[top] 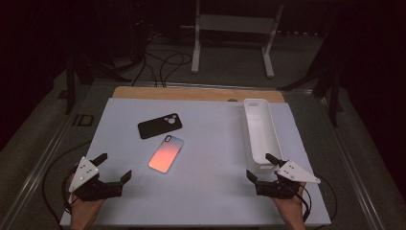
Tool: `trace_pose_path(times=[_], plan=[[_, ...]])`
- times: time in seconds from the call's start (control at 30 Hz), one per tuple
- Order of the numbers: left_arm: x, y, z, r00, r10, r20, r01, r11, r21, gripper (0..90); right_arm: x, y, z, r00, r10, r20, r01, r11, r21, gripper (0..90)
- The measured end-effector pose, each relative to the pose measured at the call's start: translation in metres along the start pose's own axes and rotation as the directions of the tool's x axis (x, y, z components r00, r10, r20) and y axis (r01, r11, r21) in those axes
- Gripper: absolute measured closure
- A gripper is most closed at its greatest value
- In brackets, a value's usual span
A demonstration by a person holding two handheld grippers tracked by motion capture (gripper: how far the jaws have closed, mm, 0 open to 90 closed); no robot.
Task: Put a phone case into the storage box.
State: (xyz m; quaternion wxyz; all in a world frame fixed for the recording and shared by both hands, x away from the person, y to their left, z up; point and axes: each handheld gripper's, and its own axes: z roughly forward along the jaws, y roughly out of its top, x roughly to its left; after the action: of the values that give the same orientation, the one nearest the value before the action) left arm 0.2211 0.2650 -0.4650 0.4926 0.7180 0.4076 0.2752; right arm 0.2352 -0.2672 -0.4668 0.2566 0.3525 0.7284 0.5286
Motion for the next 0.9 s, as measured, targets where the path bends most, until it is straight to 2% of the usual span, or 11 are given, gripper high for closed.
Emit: trace_pose_path(times=[0.47, 0.73, 0.9], plan=[[-0.001, 0.0, 0.003, 0.9997, -0.023, 0.003, 0.023, 0.9994, 0.025, 0.1, -0.001, -0.001, 0.001, 0.9999, 0.015, 0.006, -0.015, 1.0, -0.01, 9.2], [-0.008, 0.004, 0.011, 0.9999, -0.007, -0.011, 0.007, 0.9972, 0.074, 0.2, 0.002, 0.0, 0.005, 1.0, 0.007, 0.006, -0.007, 1.0, 0.011, 9.2], [-0.012, 0.009, 0.016, 0.9999, -0.013, -0.01, 0.014, 0.9955, 0.094, 0.5, 0.004, 0.002, 0.007, 1.0, -0.004, 0.002, 0.004, 1.0, 0.011, 9.2]])
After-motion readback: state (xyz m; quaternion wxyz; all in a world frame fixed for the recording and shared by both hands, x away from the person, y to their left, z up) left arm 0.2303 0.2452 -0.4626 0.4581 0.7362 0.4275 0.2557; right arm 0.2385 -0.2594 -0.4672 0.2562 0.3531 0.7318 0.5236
